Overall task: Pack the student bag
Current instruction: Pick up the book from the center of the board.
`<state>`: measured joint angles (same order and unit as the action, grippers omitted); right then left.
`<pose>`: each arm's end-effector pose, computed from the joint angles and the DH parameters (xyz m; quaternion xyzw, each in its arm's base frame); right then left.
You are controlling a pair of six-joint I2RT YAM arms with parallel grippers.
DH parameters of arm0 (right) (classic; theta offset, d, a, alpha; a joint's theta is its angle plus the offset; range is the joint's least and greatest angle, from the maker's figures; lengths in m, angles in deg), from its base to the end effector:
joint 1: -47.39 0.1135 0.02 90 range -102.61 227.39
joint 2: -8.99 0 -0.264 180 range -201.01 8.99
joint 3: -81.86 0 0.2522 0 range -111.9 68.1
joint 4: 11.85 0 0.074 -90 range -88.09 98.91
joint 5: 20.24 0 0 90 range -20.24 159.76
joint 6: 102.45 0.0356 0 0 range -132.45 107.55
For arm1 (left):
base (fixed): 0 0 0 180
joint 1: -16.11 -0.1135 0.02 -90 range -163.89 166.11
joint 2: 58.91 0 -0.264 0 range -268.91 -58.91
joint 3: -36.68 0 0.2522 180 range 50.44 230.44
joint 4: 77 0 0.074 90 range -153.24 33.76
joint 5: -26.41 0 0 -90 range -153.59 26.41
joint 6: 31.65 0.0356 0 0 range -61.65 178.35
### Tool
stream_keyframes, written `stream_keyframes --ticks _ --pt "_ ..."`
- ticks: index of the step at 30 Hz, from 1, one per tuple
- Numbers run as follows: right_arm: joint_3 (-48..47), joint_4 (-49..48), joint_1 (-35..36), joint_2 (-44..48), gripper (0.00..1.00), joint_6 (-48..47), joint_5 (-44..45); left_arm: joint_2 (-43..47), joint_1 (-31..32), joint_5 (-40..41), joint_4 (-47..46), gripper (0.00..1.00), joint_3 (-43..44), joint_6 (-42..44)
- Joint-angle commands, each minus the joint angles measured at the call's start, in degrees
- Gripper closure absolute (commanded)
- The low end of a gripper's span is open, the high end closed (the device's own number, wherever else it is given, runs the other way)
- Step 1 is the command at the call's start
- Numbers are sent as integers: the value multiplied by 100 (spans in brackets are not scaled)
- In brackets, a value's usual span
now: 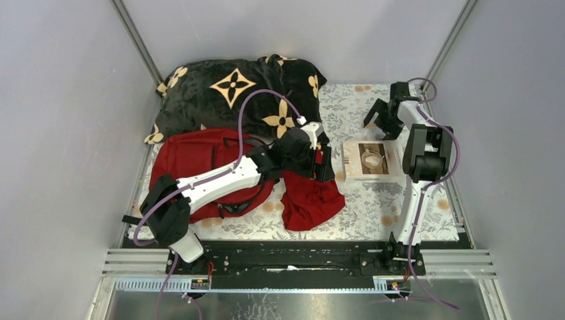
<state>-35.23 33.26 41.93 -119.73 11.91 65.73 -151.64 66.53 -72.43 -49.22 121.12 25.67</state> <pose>0.4902 -0.0443 0.1771 0.2367 0.9279 0.0802 0.2766 0.2318 -0.2890 0.2766 0.1715 0.8726 -0.3513 0.2928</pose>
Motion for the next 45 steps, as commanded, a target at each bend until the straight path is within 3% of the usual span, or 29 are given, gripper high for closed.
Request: stream_keyframes --ticks 1,8,13,19,29,36,45 --pt "971 23 -256 951 0 71 194 -111 216 -432 15 1 338 206" --pt "3698 -592 -578 2878 0 376 340 -1287 314 -1764 -88 1 1004 -177" --pt "4947 -889 -580 4035 0 543 181 -1915 346 -1857 118 1 1380 -355" --pt "5341 -957 -593 5124 0 774 682 -2732 360 -1590 127 1 1985 -788" --pt "5500 -911 -663 5053 0 811 435 -3850 356 -1397 562 1 3443 -707" --pt "5867 -799 -888 5694 0 980 1051 -4159 293 -1332 324 1 3951 -676" --pt "6339 -934 -1010 5604 0 851 -84 -4935 127 -1789 560 1 4842 -816"
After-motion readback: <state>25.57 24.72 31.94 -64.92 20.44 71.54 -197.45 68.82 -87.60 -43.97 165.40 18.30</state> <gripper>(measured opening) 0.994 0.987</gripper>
